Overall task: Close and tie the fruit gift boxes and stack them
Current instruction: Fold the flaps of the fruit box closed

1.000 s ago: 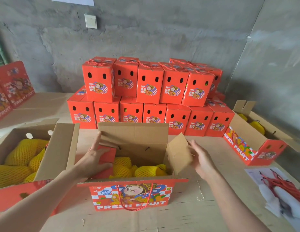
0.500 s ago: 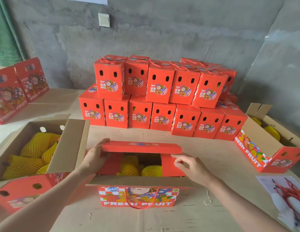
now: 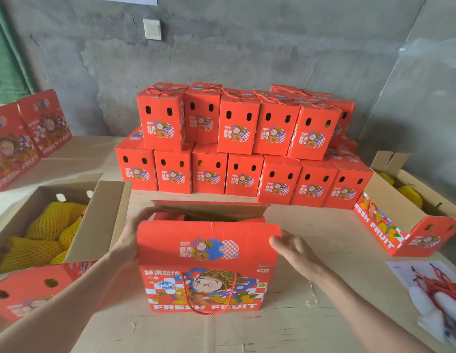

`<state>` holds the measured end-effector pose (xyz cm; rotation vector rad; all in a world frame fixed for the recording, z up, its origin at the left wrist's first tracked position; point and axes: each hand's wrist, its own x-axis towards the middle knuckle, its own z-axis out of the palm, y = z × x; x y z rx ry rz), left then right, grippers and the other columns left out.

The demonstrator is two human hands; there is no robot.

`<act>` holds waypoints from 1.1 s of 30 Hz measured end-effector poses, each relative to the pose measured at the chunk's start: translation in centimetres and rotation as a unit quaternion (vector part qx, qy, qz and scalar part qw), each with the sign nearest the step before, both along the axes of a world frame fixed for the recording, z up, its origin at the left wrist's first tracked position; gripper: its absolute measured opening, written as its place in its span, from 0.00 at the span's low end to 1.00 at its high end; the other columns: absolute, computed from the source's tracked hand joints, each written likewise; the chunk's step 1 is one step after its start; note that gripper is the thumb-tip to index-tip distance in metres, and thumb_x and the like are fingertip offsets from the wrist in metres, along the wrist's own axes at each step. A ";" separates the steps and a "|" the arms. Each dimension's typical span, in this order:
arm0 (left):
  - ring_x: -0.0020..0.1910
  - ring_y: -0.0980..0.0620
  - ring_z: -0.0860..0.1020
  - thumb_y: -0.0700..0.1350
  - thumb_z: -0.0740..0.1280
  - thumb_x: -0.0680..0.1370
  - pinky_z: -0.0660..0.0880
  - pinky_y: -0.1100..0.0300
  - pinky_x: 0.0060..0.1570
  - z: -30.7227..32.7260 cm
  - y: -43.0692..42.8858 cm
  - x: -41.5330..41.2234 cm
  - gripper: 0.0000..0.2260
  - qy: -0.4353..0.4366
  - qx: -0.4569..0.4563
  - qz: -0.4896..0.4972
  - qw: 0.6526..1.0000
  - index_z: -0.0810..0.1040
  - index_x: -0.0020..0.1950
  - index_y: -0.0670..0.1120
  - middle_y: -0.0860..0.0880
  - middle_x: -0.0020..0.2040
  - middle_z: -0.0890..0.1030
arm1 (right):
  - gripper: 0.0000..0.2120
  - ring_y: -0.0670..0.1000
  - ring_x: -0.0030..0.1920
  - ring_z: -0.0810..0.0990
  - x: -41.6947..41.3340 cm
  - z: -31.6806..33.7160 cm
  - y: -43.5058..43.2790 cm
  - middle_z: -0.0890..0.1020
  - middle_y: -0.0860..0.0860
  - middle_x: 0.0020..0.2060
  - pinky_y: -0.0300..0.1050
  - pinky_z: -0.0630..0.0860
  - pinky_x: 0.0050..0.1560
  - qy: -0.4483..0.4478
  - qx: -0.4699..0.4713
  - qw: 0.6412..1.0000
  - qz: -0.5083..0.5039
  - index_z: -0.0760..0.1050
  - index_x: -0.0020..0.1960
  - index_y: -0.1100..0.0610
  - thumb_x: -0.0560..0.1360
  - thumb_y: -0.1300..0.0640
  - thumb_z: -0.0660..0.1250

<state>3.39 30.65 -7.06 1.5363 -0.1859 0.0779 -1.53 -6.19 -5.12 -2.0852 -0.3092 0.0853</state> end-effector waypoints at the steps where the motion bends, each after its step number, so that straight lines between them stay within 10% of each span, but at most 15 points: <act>1: 0.47 0.51 0.82 0.41 0.70 0.71 0.80 0.59 0.43 0.4 -0.2 0.1 0.11 0.036 -0.055 0.005 0.998 0.83 0.52 0.48 0.44 0.56 0.82 | 0.20 0.46 0.42 0.75 0.3 0.0 0.8 0.78 0.48 0.40 0.44 0.70 0.50 -0.026 0.028 0.998 -0.047 0.76 0.46 0.59 0.74 0.40 0.66; 5: 0.52 0.42 0.78 0.43 0.65 0.76 0.75 0.46 0.55 0.9 -0.8 0.8 0.14 0.196 -0.173 0.040 0.964 0.80 0.59 0.42 0.38 0.60 0.79 | 0.18 0.46 0.51 0.78 1.8 -0.7 3.5 0.78 0.46 0.57 0.35 0.74 0.49 -0.114 -0.027 0.983 -0.138 0.70 0.66 0.54 0.77 0.62 0.65; 8: 0.44 0.45 0.81 0.47 0.66 0.78 0.80 0.51 0.45 0.9 -1.3 0.4 0.11 0.191 -0.147 0.055 0.969 0.81 0.55 0.43 0.38 0.52 0.81 | 0.09 0.50 0.49 0.80 2.0 -1.8 5.0 0.81 0.51 0.49 0.31 0.70 0.49 -0.227 -0.105 0.954 -0.164 0.79 0.53 0.60 0.76 0.67 0.64; 18: 0.40 0.52 0.82 0.43 0.69 0.76 0.78 0.57 0.42 -0.1 -1.1 -0.3 0.19 0.109 0.096 0.092 0.985 0.73 0.66 0.52 0.51 0.40 0.84 | 0.07 0.55 0.43 0.76 2.4 -2.0 5.5 0.82 0.54 0.37 0.52 0.76 0.45 -0.275 -0.158 0.934 -0.164 0.80 0.41 0.63 0.76 0.63 0.67; 22: 0.45 0.47 0.81 0.45 0.70 0.76 0.79 0.51 0.49 0.3 -1.2 -0.2 0.21 0.078 0.191 0.096 0.974 0.70 0.68 0.49 0.45 0.48 0.83 | 0.08 0.56 0.46 0.76 2.6 -1.9 5.5 0.83 0.55 0.40 0.53 0.75 0.49 -0.253 -0.177 0.938 -0.160 0.81 0.44 0.63 0.78 0.62 0.65; 26: 0.46 0.51 0.80 0.46 0.69 0.77 0.73 0.68 0.39 0.3 -1.4 -0.3 0.23 0.052 0.266 0.101 0.957 0.67 0.70 0.46 0.45 0.54 0.82 | 0.12 0.56 0.49 0.76 2.7 -2.0 5.6 0.83 0.53 0.43 0.50 0.71 0.51 -0.244 -0.267 0.920 -0.148 0.81 0.47 0.60 0.80 0.57 0.61; 30: 0.59 0.45 0.76 0.44 0.67 0.77 0.72 0.59 0.58 0.1 -1.8 -0.2 0.13 0.027 0.361 0.099 0.927 0.79 0.60 0.41 0.47 0.71 0.69 | 0.18 0.52 0.53 0.74 3.3 -2.0 6.0 0.82 0.50 0.48 0.47 0.67 0.57 -0.202 -0.377 0.892 -0.147 0.80 0.52 0.57 0.82 0.51 0.54; 33: 0.53 0.48 0.78 0.43 0.68 0.77 0.72 0.68 0.47 0.1 -2.0 -0.5 0.22 0.042 0.311 0.113 0.943 0.69 0.70 0.43 0.43 0.61 0.79 | 0.16 0.52 0.53 0.76 3.5 -2.0 6.3 0.83 0.49 0.47 0.45 0.67 0.57 -0.187 -0.350 0.902 -0.170 0.81 0.50 0.55 0.81 0.50 0.57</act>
